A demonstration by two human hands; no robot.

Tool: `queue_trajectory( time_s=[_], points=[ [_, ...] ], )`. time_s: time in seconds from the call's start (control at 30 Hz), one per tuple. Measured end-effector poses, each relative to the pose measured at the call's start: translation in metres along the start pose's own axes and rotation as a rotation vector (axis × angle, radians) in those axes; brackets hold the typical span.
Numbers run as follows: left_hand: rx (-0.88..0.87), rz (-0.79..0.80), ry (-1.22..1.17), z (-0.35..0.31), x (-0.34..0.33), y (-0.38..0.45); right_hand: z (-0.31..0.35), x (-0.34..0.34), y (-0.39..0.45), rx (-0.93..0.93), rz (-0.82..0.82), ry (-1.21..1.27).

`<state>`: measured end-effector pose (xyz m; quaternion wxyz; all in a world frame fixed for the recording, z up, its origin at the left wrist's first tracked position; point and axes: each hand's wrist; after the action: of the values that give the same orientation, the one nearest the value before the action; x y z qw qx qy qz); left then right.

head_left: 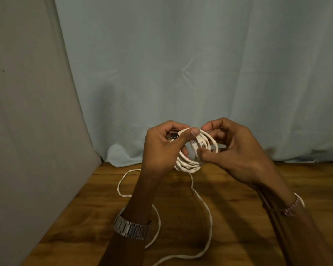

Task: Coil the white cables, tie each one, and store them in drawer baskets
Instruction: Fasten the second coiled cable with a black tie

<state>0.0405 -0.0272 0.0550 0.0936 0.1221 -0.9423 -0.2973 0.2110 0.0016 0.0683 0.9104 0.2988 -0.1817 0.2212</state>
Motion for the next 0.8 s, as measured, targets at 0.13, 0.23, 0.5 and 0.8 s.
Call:
queue_trajectory(
  time_s=[0.13,0.23,0.5,0.8],
  points=[
    [0.052,0.046,-0.071,-0.001,0.002,0.0,0.0,0.006,-0.001,-0.043,0.058,0.031],
    [0.095,0.085,-0.144,0.0,0.005,0.0,-0.002,0.007,0.0,-0.032,0.013,-0.057],
    [0.179,0.14,-0.428,-0.005,0.001,0.001,-0.002,0.01,-0.002,0.018,0.174,-0.038],
    [0.263,-0.011,-0.568,-0.006,-0.001,0.004,-0.008,-0.017,-0.002,0.003,0.194,-0.382]
  ],
)
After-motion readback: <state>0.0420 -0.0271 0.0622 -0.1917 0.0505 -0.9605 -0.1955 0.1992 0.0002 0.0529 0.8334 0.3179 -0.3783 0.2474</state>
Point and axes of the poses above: each hand's wrist, its own y-axis towards the middle knuckle, its own x-axis out of the back of the hand, z = x × y, and after that the axes turned 8 degrees about z, right-handed
